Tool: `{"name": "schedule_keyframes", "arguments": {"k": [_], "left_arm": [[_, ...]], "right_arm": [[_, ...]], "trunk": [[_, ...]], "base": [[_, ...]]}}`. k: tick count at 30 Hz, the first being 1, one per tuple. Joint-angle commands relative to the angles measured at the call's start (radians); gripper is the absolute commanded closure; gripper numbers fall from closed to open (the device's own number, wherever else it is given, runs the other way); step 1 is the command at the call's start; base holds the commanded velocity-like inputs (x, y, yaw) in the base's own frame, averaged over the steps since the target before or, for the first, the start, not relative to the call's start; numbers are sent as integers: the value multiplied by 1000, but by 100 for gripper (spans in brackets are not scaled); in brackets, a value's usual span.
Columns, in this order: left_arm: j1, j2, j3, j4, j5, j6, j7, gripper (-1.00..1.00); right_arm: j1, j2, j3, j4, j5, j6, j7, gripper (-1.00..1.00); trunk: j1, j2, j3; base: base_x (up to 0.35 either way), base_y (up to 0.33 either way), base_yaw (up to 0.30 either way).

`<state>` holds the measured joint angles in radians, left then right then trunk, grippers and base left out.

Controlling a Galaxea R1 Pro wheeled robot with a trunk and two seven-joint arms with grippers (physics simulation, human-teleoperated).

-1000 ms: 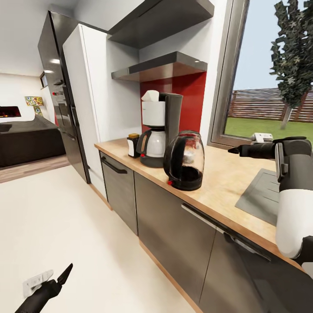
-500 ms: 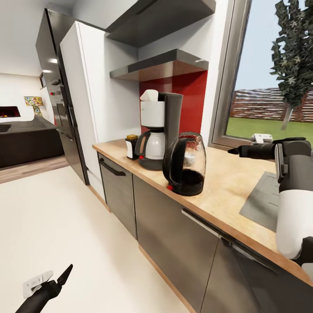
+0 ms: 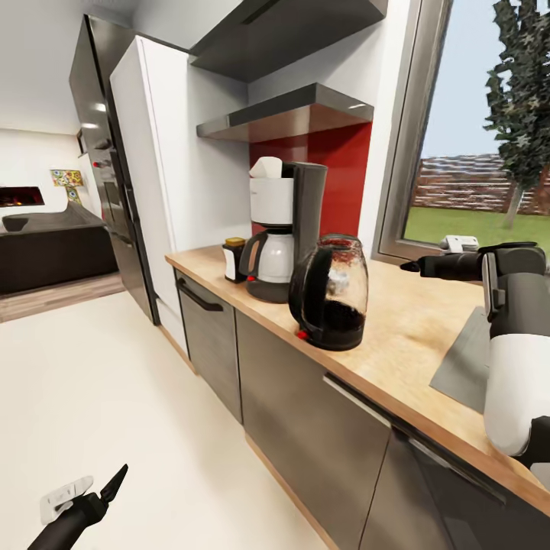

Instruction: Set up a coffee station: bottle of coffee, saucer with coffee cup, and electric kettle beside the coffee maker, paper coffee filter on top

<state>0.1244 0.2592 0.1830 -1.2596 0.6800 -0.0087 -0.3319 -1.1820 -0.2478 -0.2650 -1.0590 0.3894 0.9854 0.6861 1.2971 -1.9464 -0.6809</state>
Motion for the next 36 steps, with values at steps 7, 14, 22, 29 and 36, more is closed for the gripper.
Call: {"name": "schedule_keyframes", "arguments": {"k": [7,14,22,29,36], "left_arm": [[0,0,0,0,7,0,-4,-100],[0,0,0,0,8,0,-4,-100],[0,0,0,0,8,1,-4,-100],[0,0,0,0,8,1,-4,-100],[0,0,0,0,7,1,-4,-100]], "right_arm": [[-4,0,146,6,14,7,7,-100],[-90,-5,197,101,17,8,-1,-100],[-172,-11,201,237,17,6,-59,-100],[-175,-7,206,285,14,3,-91,-100],[-173,-3,240,286,13,2,-89,-100]], "trunk": [[0,0,-1],[0,0,-1],[0,0,-1],[0,0,-1],[0,0,-1]], "base": [[2,-1,127],[0,0,7],[0,0,0],[96,0,0],[177,0,0]]}}
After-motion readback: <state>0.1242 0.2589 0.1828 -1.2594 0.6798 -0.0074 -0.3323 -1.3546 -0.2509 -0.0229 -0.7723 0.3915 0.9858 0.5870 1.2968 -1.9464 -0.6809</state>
